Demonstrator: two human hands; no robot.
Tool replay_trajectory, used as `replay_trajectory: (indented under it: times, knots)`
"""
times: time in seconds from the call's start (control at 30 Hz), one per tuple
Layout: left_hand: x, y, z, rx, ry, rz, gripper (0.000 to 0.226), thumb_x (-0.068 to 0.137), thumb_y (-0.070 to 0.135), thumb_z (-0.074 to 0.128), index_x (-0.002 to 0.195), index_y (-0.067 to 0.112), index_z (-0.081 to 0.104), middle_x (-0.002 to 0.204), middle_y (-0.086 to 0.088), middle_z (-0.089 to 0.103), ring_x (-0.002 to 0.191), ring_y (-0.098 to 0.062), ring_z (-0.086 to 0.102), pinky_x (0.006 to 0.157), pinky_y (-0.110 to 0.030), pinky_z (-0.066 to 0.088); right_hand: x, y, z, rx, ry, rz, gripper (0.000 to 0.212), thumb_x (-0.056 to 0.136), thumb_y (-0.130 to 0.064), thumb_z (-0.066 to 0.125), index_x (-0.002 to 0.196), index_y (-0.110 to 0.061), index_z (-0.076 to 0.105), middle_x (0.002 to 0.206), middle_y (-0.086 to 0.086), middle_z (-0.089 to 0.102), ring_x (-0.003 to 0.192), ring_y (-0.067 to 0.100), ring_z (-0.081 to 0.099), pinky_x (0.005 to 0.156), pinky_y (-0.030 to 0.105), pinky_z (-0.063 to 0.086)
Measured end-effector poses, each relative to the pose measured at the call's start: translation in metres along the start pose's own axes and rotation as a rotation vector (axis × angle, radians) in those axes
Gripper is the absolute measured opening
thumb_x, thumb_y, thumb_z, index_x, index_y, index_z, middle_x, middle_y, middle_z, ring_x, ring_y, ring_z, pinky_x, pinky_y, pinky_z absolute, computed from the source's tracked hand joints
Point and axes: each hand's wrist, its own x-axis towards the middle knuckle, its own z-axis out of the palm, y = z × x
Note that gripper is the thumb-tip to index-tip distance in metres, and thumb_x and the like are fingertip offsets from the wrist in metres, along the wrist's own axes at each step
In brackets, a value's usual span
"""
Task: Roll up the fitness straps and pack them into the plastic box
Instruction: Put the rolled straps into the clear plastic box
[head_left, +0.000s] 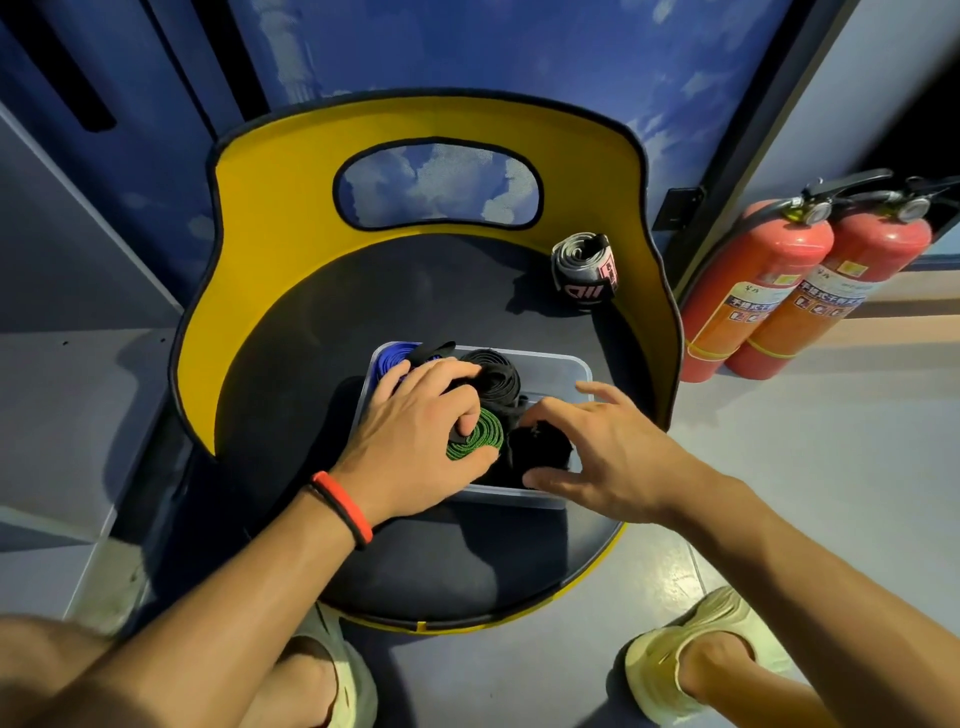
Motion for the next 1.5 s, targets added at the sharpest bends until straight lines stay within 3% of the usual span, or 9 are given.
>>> replay_trajectory:
  times: [0.07, 0.27, 0.37, 0.47, 0.67, 0.87, 1.07, 1.27, 1.5]
  knots:
    - [-0.002, 0.002, -0.002, -0.026, 0.020, 0.035, 0.024, 0.083, 0.045, 0.068, 0.084, 0.031, 0.048, 0.146, 0.015, 0.044, 0.151, -0.010, 0.021, 0.123, -0.050, 0.012, 0.001, 0.003, 0.002, -0.033, -0.021, 0.005, 0.053, 0.093, -0.065, 0.055, 0.134, -0.032, 0.044, 0.135, -0.008, 0.063, 0.125, 0.013, 0.059, 0.126, 0.041, 0.004]
    - [-0.002, 0.009, -0.004, -0.053, -0.165, 0.185, 0.039, 0.092, 0.045, 0.061, 0.131, 0.042, 0.056, 0.157, 0.019, 0.034, 0.154, -0.003, 0.007, 0.126, -0.052, 0.006, 0.000, 0.005, -0.002, 0.033, -0.048, -0.003, 0.065, 0.093, -0.071, 0.044, 0.146, -0.034, 0.037, 0.128, -0.005, 0.069, 0.125, 0.004, 0.057, 0.121, 0.024, -0.012]
    - [-0.001, 0.008, -0.002, -0.035, -0.192, 0.165, 0.038, 0.094, 0.052, 0.057, 0.132, 0.045, 0.056, 0.160, 0.020, 0.031, 0.154, -0.001, 0.002, 0.126, -0.049, 0.004, 0.005, 0.010, -0.012, 0.158, 0.007, 0.019, 0.054, 0.091, -0.054, 0.050, 0.139, -0.031, 0.054, 0.124, -0.010, 0.069, 0.113, -0.003, 0.057, 0.120, 0.021, 0.019]
    - [0.002, 0.006, 0.000, -0.092, -0.133, 0.142, 0.026, 0.096, 0.049, 0.057, 0.120, 0.044, 0.064, 0.154, 0.021, 0.041, 0.153, -0.002, 0.012, 0.125, -0.050, 0.015, 0.023, 0.030, -0.020, 0.189, 0.256, 0.096, 0.037, 0.091, -0.040, 0.056, 0.121, -0.020, 0.068, 0.113, -0.004, 0.071, 0.101, 0.011, 0.065, 0.091, 0.034, 0.054]
    - [0.006, 0.001, 0.008, -0.157, -0.064, 0.119, 0.018, 0.094, 0.044, 0.063, 0.109, 0.045, 0.072, 0.146, 0.026, 0.049, 0.148, 0.004, 0.020, 0.121, -0.037, 0.022, 0.081, 0.072, -0.028, -0.042, 0.464, 0.303, 0.042, 0.089, -0.025, 0.063, 0.129, -0.014, 0.060, 0.123, 0.011, 0.055, 0.111, 0.032, 0.052, 0.085, 0.042, 0.051]
    - [0.007, 0.003, 0.008, -0.176, -0.069, 0.100, 0.017, 0.093, 0.043, 0.065, 0.107, 0.046, 0.073, 0.144, 0.028, 0.049, 0.147, 0.008, 0.020, 0.117, -0.029, 0.018, 0.109, 0.094, -0.024, -0.191, 0.386, 0.456, 0.069, 0.089, -0.029, 0.068, 0.150, -0.019, 0.037, 0.130, 0.018, 0.038, 0.119, 0.039, 0.042, 0.087, 0.046, 0.051]
    - [0.009, 0.005, 0.008, -0.197, -0.078, 0.083, 0.015, 0.092, 0.041, 0.068, 0.106, 0.044, 0.074, 0.144, 0.027, 0.051, 0.147, 0.009, 0.020, 0.117, -0.023, 0.013, 0.121, 0.106, -0.020, -0.163, 0.392, 0.417, 0.061, 0.082, -0.019, 0.079, 0.133, -0.014, 0.047, 0.164, 0.022, 0.006, 0.142, 0.050, 0.026, 0.107, 0.055, 0.044]
    - [0.009, 0.004, 0.007, -0.218, -0.085, 0.085, 0.012, 0.093, 0.039, 0.068, 0.102, 0.043, 0.076, 0.144, 0.026, 0.051, 0.148, 0.006, 0.021, 0.117, -0.028, 0.016, 0.116, 0.104, -0.020, -0.228, 0.500, 0.422, 0.044, 0.085, -0.015, 0.066, 0.122, -0.011, 0.043, 0.134, 0.018, 0.045, 0.110, 0.045, 0.052, 0.066, 0.050, 0.053]
    - [0.009, 0.012, 0.006, -0.188, -0.100, 0.075, 0.006, 0.094, 0.040, 0.064, 0.098, 0.037, 0.065, 0.140, 0.025, 0.055, 0.150, 0.002, 0.016, 0.122, -0.041, 0.020, 0.097, 0.106, -0.032, -0.219, 0.391, 0.465, 0.082, 0.076, -0.037, 0.080, 0.146, -0.028, 0.039, 0.124, 0.015, 0.036, 0.110, 0.041, 0.051, 0.074, 0.046, 0.057]
